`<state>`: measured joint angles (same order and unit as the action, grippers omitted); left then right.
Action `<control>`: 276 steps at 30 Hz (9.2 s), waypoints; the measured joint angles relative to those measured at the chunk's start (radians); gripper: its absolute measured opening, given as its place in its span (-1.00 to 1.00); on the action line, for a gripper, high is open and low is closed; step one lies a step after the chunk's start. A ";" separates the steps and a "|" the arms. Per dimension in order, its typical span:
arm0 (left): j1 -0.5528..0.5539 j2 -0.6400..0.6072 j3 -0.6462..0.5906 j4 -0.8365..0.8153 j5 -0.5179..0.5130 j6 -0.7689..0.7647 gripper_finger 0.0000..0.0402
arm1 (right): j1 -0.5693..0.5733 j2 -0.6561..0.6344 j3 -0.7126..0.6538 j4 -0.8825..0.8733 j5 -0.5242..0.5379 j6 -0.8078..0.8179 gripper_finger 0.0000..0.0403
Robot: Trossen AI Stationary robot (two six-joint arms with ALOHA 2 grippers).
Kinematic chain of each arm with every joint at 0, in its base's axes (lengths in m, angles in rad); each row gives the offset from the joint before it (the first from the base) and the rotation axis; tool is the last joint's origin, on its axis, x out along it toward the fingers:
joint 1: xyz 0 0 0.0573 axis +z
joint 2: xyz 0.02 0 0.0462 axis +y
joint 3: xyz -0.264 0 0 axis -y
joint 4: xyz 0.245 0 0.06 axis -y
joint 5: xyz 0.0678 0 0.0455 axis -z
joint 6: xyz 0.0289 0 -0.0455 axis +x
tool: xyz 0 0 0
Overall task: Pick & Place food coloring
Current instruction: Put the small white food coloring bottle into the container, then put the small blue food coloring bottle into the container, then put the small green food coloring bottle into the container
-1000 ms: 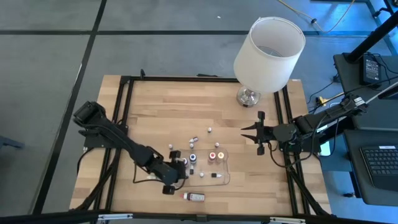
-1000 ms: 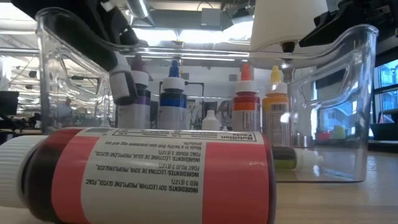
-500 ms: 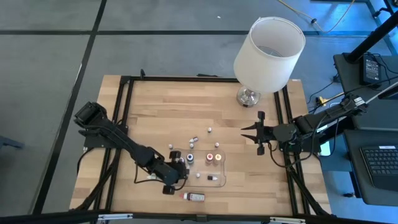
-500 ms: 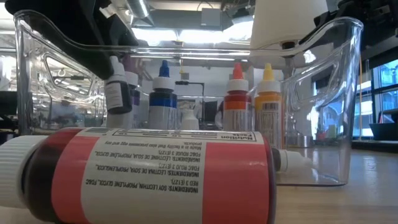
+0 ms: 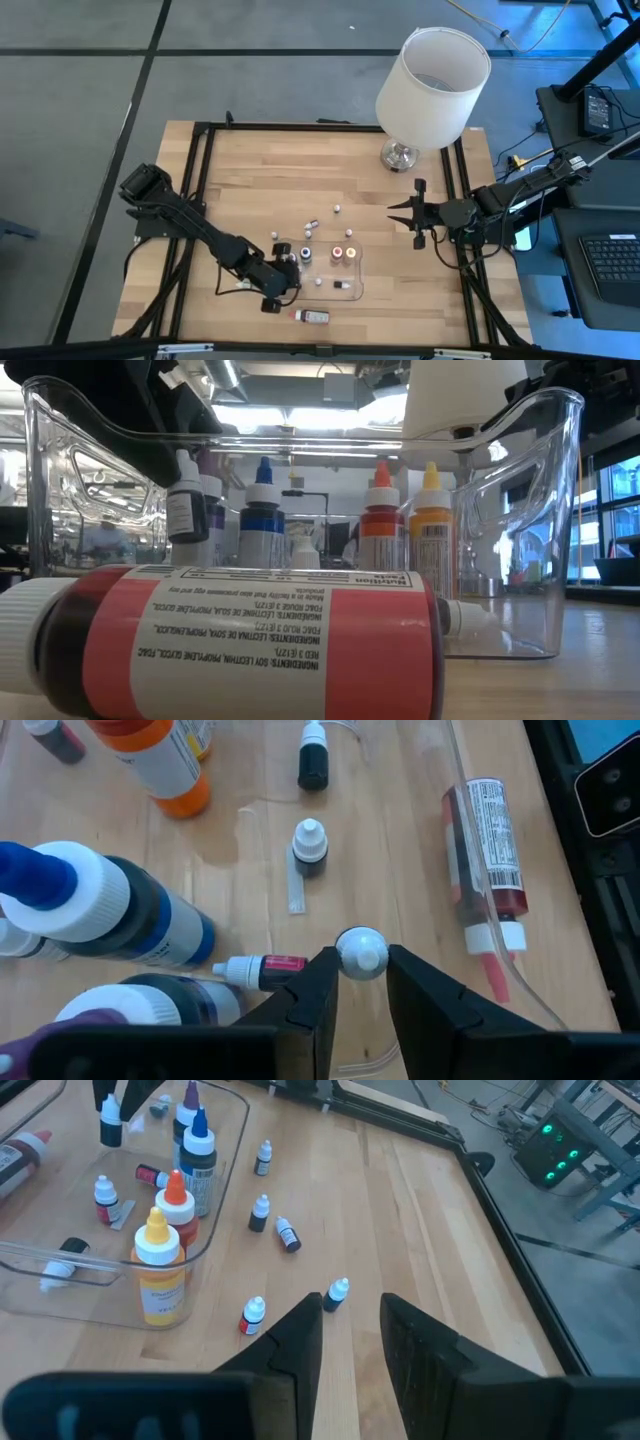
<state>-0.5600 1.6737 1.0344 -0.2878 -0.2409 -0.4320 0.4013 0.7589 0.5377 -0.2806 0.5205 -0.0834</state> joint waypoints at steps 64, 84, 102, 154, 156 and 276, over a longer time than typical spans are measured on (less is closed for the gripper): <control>-0.183 -0.078 -0.081 -0.436 0.026 -0.453 -0.32 | 0.000 0.000 0.000 0.000 0.000 -0.001 -0.47; -0.270 -0.059 -0.081 -0.440 -0.019 -0.492 -0.07 | 0.000 0.000 0.000 0.000 0.000 -0.001 -0.47; -0.271 0.075 -0.077 -0.434 0.041 -0.500 -0.08 | 0.000 0.000 0.000 0.000 0.000 0.000 -0.47; -0.216 0.057 0.433 -0.708 -0.506 -0.219 -0.62 | 0.000 0.000 0.000 0.000 0.000 -0.001 -0.47; -0.186 0.059 0.420 -0.612 -0.489 -0.123 -0.60 | 0.000 0.000 0.000 0.000 0.000 -0.001 -0.47; 0.093 -0.490 -0.501 -0.150 -0.493 -0.354 -0.47 | 0.000 0.000 0.000 0.003 0.000 0.000 -0.47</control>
<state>-0.4666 1.1835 0.5329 -0.4374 -0.7335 -0.7863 0.4015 0.7589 0.5377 -0.2771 0.5209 -0.0837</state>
